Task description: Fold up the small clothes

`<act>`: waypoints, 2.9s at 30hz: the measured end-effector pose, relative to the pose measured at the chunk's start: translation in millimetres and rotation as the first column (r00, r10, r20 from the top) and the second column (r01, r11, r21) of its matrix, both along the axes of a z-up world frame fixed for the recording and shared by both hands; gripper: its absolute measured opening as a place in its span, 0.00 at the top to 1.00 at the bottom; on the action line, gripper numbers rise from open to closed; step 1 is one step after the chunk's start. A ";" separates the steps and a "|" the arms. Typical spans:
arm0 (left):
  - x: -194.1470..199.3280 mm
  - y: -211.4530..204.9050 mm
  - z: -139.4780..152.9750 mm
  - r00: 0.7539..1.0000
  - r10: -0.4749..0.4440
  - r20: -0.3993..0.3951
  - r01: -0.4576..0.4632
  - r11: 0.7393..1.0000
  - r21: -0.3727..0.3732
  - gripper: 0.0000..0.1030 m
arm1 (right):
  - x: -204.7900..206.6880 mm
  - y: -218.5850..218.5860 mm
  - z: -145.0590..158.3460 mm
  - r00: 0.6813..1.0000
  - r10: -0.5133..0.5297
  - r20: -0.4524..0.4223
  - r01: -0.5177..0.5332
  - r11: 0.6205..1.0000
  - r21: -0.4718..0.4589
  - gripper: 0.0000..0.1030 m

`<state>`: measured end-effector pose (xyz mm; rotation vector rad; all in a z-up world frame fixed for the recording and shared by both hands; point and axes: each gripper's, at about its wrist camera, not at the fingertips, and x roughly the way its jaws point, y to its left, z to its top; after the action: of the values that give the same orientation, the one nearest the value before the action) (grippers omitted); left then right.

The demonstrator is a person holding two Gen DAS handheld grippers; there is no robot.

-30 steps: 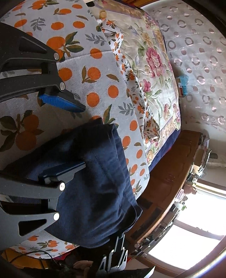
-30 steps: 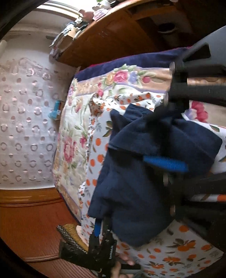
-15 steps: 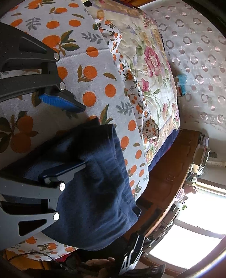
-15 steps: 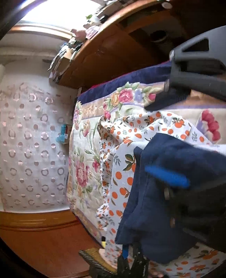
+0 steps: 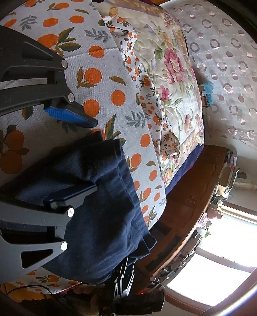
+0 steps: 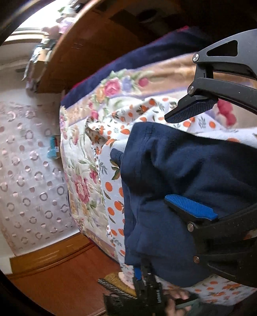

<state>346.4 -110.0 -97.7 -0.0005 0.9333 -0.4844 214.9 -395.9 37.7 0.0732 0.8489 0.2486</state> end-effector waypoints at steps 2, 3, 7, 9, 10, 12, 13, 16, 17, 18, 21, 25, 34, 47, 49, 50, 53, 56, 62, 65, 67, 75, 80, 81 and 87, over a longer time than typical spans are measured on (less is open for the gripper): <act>0.8 -0.7 0.2 1.000 -0.001 0.001 0.001 1.000 0.001 0.43 | 9.3 1.2 -3.4 1.000 0.015 -0.017 -0.015 1.000 0.020 0.26; 0.7 -0.9 0.2 1.000 -0.003 0.003 0.003 1.000 0.003 0.43 | 12.2 1.4 -4.8 0.999 0.024 -0.025 -0.023 0.999 0.030 0.26; 0.7 -1.5 0.3 1.000 -0.006 0.009 0.006 1.000 0.006 0.43 | 17.4 5.1 -8.1 0.999 0.041 -0.015 -0.041 0.999 0.021 0.31; 0.6 -2.3 0.2 1.000 -0.007 0.012 0.007 1.000 0.007 0.43 | 17.1 6.1 -8.8 0.999 0.047 -0.006 -0.047 0.999 0.003 0.33; 0.6 -2.8 0.3 1.000 -0.007 0.013 0.007 1.000 0.008 0.43 | 16.1 7.8 -9.7 0.999 0.047 -0.002 -0.047 0.999 -0.001 0.34; 1.2 -2.9 0.4 1.000 -0.007 0.013 0.007 1.000 0.007 0.43 | 13.3 9.9 -10.3 0.999 0.045 0.011 -0.045 0.999 -0.024 0.41; 0.8 -2.8 0.2 1.000 -0.008 0.012 0.008 1.000 0.007 0.43 | 12.1 11.5 -10.2 0.999 0.049 0.019 -0.049 0.998 -0.036 0.44; 1.1 -3.2 0.3 1.000 -0.007 0.013 0.007 1.000 0.008 0.43 | 6.4 21.7 -8.7 0.996 0.086 0.029 -0.085 0.995 -0.053 0.64; 1.3 -3.1 0.2 1.000 -0.008 0.013 0.008 1.000 0.006 0.43 | 6.8 24.2 -9.6 0.996 0.087 0.024 -0.086 0.995 -0.056 0.64; 1.3 -3.3 0.2 1.000 -0.007 0.013 0.007 1.000 0.006 0.43 | 9.0 23.3 -10.7 0.996 0.084 0.019 -0.083 0.996 -0.045 0.64; 1.0 -3.4 0.0 1.000 -0.010 0.013 0.010 1.000 0.007 0.43 | 13.5 21.0 -11.2 0.995 0.098 0.009 -0.098 0.995 -0.032 0.67; 2.3 -5.7 1.0 1.000 -0.026 0.012 0.026 1.000 -0.005 0.47 | 11.2 22.8 -10.6 0.991 0.132 0.028 -0.132 0.991 -0.026 0.80; -16.2 -0.8 27.0 0.998 -0.033 0.059 0.038 0.995 -0.091 0.85 | -15.0 20.5 8.4 0.981 0.112 0.158 -0.110 0.994 -0.022 0.83; -90.1 45.5 107.9 0.957 0.063 0.282 -0.031 0.993 -0.115 0.86 | -44.3 81.1 51.1 0.924 0.232 0.304 -0.206 0.972 -0.116 0.85; -98.2 61.7 114.1 0.949 0.092 0.301 -0.060 0.992 -0.115 0.86 | -40.8 94.8 52.7 0.912 0.265 0.314 -0.235 0.963 -0.131 0.85; -103.0 72.5 116.6 0.944 0.113 0.310 -0.081 0.990 -0.115 0.86 | -38.2 103.6 54.1 0.905 0.282 0.319 -0.251 0.958 -0.137 0.85; -116.0 103.4 123.8 0.928 0.168 0.334 -0.136 0.984 -0.118 0.86 | -30.3 131.7 59.5 0.874 0.347 0.339 -0.310 0.937 -0.161 0.85; -131.8 136.1 131.4 0.902 0.230 0.365 -0.200 0.973 -0.119 0.86 | -19.8 167.6 65.6 0.835 0.419 0.356 -0.375 0.908 -0.189 0.85; -165.0 198.5 144.3 0.831 0.359 0.425 -0.332 0.933 -0.138 0.86 | 6.7 252.2 85.1 0.725 0.569 0.387 -0.506 0.822 -0.262 0.85; -180.4 228.4 145.5 0.785 0.428 0.448 -0.403 0.902 -0.157 0.86 | 27.6 293.2 95.4 0.667 0.636 0.389 -0.560 0.772 -0.301 0.85; -189.7 246.9 142.5 0.750 0.479 0.457 -0.454 0.874 -0.172 0.86 | 41.9 320.6 101.2 0.627 0.678 0.384 -0.591 0.735 -0.332 0.85; -204.4 303.4 97.7 0.676 0.626 0.389 -0.601 0.773 -0.200 0.86 | 85.2 433.4 95.3 0.453 0.837 0.307 -0.714 0.547 -0.437 0.85; -203.4 322.4 62.4 0.658 0.680 0.325 -0.669 0.725 -0.164 0.86 | 118.8 498.3 57.8 0.411 0.886 0.213 -0.741 0.461 -0.489 0.85; -203.3 324.3 55.2 0.660 0.681 0.317 -0.674 0.723 -0.151 0.86 | 123.6 507.4 51.2 0.414 0.887 0.203 -0.738 0.457 -0.496 0.84; -204.6 323.7 28.0 0.667 0.687 0.288 -0.689 0.716 -0.111 0.85 | 130.4 530.2 35.2 0.473 0.853 0.220 -0.691 0.515 -0.507 0.60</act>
<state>141.8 213.7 -69.7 -0.2621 0.5544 0.2375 345.3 134.3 73.0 -0.7423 0.3777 0.9674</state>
